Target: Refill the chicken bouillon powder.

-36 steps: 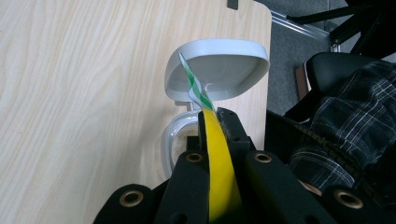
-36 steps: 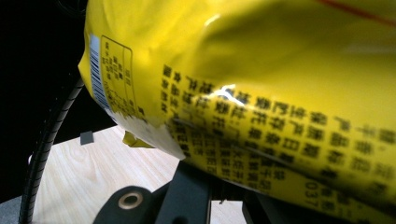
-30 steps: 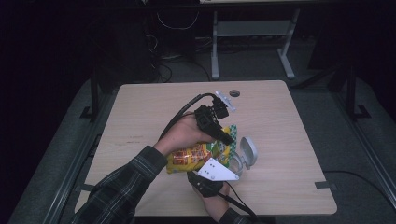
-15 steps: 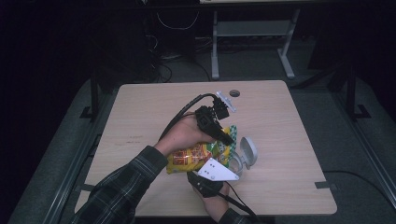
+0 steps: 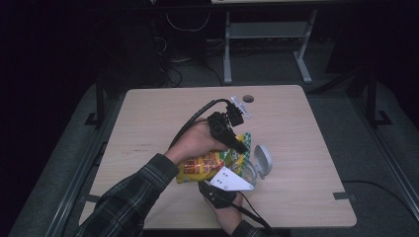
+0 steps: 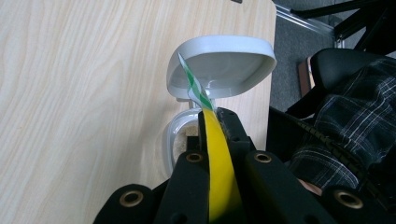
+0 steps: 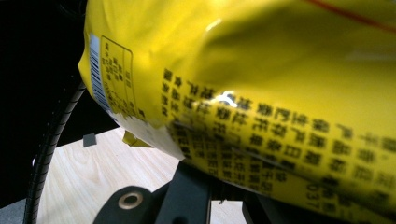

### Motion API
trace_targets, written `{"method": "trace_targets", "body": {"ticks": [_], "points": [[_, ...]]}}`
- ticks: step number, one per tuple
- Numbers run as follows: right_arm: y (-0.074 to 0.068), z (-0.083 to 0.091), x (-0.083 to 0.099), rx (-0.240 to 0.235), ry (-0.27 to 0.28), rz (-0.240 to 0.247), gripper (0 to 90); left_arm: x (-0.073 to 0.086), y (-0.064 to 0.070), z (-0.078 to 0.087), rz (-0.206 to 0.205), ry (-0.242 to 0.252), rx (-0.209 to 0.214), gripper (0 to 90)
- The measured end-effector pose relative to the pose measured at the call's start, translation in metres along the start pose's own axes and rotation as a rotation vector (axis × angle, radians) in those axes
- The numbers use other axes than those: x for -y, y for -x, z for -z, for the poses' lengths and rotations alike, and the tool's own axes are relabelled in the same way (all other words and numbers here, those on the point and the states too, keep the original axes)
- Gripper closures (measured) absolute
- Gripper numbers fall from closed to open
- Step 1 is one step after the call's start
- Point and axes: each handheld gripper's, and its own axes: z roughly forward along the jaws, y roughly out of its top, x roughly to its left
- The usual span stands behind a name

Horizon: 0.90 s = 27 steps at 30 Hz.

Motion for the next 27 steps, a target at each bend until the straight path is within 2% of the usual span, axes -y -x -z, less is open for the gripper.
{"method": "trace_targets", "body": {"ticks": [27], "points": [[0.0017,0.0017,-0.0016,-0.002,0.006,-0.015,90.0,-0.0049,0.0008,-0.0015,0.006,-0.021,-0.002,89.9]]}}
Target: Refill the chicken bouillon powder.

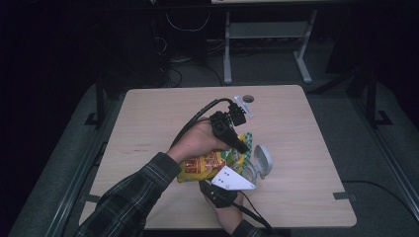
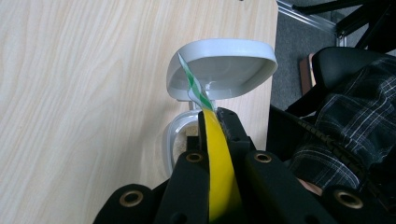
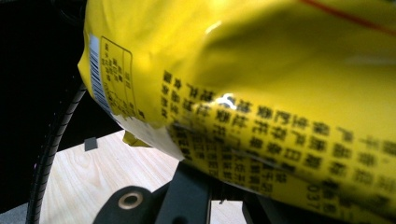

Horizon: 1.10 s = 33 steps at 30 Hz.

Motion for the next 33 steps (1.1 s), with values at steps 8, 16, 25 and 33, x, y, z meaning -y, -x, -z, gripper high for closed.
{"method": "trace_targets", "body": {"ticks": [8,16,25,33], "points": [[0.0,0.0,0.0,-0.001,-0.001,0.001,90.0,0.0,0.0,0.0,-0.001,0.004,-0.003,89.9],[0.0,-0.001,0.001,-0.004,-0.006,-0.002,90.0,0.004,-0.001,0.001,0.005,0.019,-0.013,89.9],[-0.001,-0.005,-0.001,-0.016,-0.008,-0.009,90.0,0.006,-0.004,0.006,0.014,0.017,-0.023,89.9],[-0.001,-0.01,-0.004,-0.016,-0.007,-0.028,90.0,0.007,-0.006,0.01,0.024,0.022,-0.031,89.9]]}}
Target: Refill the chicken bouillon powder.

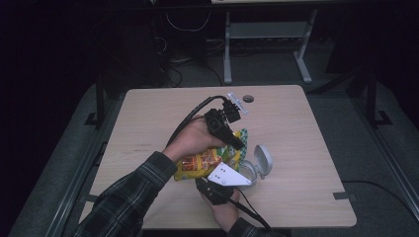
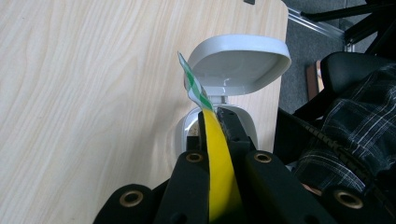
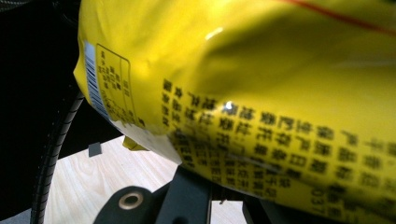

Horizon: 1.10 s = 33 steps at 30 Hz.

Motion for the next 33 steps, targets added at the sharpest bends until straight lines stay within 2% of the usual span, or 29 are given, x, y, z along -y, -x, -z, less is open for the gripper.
{"method": "trace_targets", "body": {"ticks": [4,22,33], "points": [[-0.0002,-0.002,-0.0015,-0.002,0.001,-0.018,90.0,0.0002,-0.001,0.0019,0.004,-0.003,-0.007,89.9],[0.0001,-0.0048,-0.0027,-0.006,0.01,-0.02,90.0,-0.0008,-0.0022,0.0022,0.015,-0.013,-0.011,89.9],[0.0012,-0.0027,-0.0042,-0.002,0.019,-0.021,90.0,-0.0057,-0.0013,0.0017,-0.001,-0.028,-0.013,89.9]]}}
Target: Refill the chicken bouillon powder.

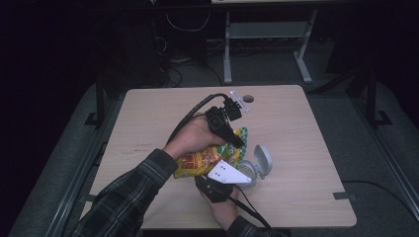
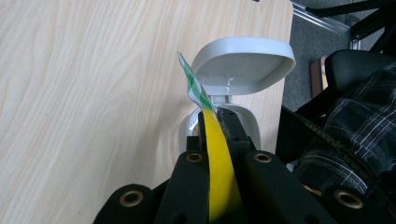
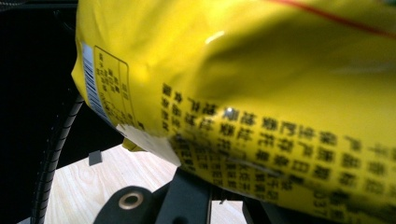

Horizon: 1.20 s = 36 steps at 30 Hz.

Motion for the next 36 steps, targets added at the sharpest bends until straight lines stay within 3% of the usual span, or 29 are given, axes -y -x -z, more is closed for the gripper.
{"method": "trace_targets", "body": {"ticks": [12,36], "points": [[0.0024,0.0027,-0.0023,0.006,0.01,-0.001,90.0,-0.0059,0.0025,-0.0007,-0.007,-0.003,-0.004,89.9],[0.0005,0.0025,-0.0004,0.006,0.0,0.02,90.0,-0.0008,0.0036,-0.0003,-0.009,0.012,0.001,89.9]]}}
